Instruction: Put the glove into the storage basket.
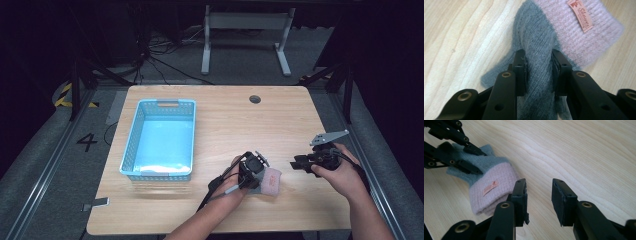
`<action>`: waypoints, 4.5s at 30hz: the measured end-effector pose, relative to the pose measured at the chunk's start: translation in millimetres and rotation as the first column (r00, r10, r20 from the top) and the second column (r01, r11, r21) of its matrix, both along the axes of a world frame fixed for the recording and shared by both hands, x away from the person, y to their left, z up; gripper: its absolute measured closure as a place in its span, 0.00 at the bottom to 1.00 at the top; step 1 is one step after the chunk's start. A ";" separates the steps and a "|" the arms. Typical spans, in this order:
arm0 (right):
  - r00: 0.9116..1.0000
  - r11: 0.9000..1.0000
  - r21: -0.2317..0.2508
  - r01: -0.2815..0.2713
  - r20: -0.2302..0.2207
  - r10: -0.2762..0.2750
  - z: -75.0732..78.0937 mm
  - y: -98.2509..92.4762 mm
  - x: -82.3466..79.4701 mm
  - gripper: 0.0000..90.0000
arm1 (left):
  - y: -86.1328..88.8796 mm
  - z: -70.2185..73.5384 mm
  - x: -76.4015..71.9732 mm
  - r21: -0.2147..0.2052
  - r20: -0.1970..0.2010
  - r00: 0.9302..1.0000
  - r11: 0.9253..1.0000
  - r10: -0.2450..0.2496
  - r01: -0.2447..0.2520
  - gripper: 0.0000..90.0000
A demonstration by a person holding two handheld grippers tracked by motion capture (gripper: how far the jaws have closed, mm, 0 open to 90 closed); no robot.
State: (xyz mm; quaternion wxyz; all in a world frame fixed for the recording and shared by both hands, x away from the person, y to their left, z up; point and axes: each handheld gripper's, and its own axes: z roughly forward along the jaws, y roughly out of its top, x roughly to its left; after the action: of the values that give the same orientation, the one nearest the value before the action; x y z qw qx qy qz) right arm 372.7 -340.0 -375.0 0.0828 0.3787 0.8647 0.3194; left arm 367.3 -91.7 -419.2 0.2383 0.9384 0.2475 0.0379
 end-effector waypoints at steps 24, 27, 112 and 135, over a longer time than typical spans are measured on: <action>0.999 0.999 0.007 -0.051 -0.006 0.051 0.5 16.9 22.3 0.71 | 78.4 75.6 10.5 -0.084 0.053 0.994 0.993 0.091 -0.087 0.77; 0.998 0.998 0.004 -0.055 -0.008 0.055 -0.3 18.7 22.4 0.70 | 91.4 82.3 14.5 -0.099 0.058 0.992 0.989 0.114 -0.108 0.77; 0.996 0.995 -0.064 -0.079 -0.054 0.076 -28.3 33.1 18.2 0.65 | 247.6 18.7 179.7 0.116 -0.031 0.961 0.956 0.276 -0.271 0.74; 0.997 0.996 -0.047 -0.076 -0.027 0.075 -22.3 29.5 14.6 0.63 | 251.4 30.8 168.3 0.070 0.024 0.956 0.954 0.292 -0.293 0.47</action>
State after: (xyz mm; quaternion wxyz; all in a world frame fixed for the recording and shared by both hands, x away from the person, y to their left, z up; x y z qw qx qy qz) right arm 387.2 -310.5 -397.3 0.0687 0.3476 0.8869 0.2965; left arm 535.7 159.7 -388.5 0.1976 0.8991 0.3806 0.0879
